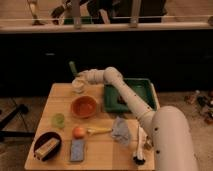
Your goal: Place pepper in paper cup
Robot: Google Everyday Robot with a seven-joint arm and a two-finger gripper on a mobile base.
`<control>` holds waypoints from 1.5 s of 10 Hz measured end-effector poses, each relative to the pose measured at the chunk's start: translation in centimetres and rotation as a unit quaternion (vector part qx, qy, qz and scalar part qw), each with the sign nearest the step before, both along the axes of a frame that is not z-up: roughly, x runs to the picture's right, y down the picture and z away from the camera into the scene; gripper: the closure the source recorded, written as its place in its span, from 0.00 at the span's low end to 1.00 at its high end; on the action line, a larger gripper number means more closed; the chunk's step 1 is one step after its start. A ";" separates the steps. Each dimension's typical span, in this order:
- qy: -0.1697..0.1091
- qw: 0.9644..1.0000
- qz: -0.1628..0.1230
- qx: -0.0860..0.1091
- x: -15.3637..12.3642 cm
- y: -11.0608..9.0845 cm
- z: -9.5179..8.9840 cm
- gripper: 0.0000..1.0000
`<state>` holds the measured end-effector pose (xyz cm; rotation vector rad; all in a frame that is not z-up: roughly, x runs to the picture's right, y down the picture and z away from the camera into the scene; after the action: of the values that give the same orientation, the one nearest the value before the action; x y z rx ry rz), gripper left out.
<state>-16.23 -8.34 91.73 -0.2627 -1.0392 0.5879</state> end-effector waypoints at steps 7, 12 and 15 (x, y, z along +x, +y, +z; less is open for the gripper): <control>-0.036 0.999 0.011 -0.005 -1.3 0.3 1.4 1.00; -0.041 0.999 0.017 -0.013 -1.3 0.8 1.7 1.00; -0.044 0.999 0.020 -0.018 -1.4 1.0 1.8 1.00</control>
<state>-17.59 -7.29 93.54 -0.3026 -1.1214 0.6367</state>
